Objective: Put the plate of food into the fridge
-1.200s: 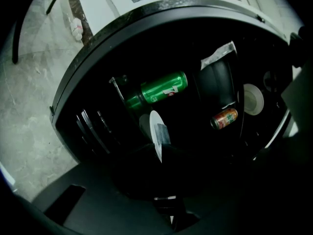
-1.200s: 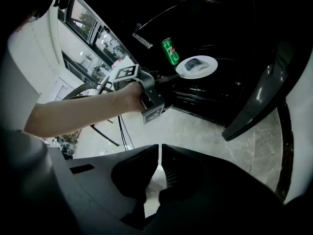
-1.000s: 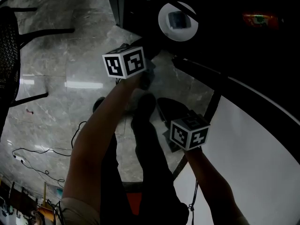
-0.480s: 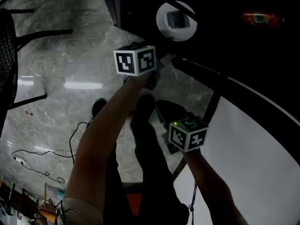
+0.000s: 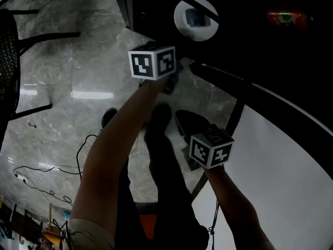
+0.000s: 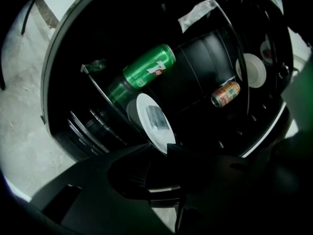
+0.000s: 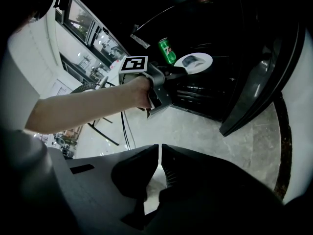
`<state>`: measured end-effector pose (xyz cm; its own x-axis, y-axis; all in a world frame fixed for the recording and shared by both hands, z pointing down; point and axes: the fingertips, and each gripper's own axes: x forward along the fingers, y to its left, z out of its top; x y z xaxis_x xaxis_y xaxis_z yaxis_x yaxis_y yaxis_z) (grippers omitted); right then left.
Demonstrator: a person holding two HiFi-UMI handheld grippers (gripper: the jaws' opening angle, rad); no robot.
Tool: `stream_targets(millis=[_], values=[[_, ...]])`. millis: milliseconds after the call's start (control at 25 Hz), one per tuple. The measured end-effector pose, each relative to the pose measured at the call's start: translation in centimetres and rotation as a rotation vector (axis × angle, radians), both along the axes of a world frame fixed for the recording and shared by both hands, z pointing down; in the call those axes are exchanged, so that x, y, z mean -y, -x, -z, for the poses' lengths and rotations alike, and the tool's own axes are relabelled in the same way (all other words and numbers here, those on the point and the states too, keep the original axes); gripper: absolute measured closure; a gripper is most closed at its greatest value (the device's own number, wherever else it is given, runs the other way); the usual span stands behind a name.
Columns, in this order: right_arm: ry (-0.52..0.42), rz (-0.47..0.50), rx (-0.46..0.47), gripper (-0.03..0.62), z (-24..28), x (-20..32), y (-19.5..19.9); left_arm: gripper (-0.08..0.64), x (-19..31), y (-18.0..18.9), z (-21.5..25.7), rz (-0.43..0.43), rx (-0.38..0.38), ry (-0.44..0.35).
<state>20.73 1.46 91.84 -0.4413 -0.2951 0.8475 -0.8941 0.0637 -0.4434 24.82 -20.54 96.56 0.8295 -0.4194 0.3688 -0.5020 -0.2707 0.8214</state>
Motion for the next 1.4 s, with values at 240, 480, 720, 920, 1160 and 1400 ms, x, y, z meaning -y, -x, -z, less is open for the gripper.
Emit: stream_targets(millis=[240, 480, 720, 920, 1160, 1400], values=[[-0.008, 0.013, -0.001, 0.561, 0.0, 0.2, 0.5, 0.462, -0.5, -0.2, -0.6, -0.026, 0.024, 0.000], [-0.024, 0.000, 0.012, 0.561, -0.2, 0.6, 0.6, 0.462, 0.1, -0.3, -0.8, -0.043, 0.096, -0.052], [-0.026, -0.019, 0.009, 0.561, 0.3, 1.1, 0.4, 0.434, 0.2, -0.4, 0.4, -0.090, 0.086, -0.077], [-0.015, -0.006, 0.014, 0.561, 0.2, 1.2, 1.4, 0.403, -1.6, 0.6, 1.4, -0.161, 0.079, -0.080], [0.018, 0.008, 0.010, 0.561, 0.4, 0.4, 3.8, 0.455, -4.0, 6.2, 1.4, -0.230, 0.144, -0.073], [-0.001, 0.068, -0.005, 0.563, 1.9, 2.0, 7.2, 0.540, -2.9, 12.8, 4.0, -0.146, 0.158, -0.081]])
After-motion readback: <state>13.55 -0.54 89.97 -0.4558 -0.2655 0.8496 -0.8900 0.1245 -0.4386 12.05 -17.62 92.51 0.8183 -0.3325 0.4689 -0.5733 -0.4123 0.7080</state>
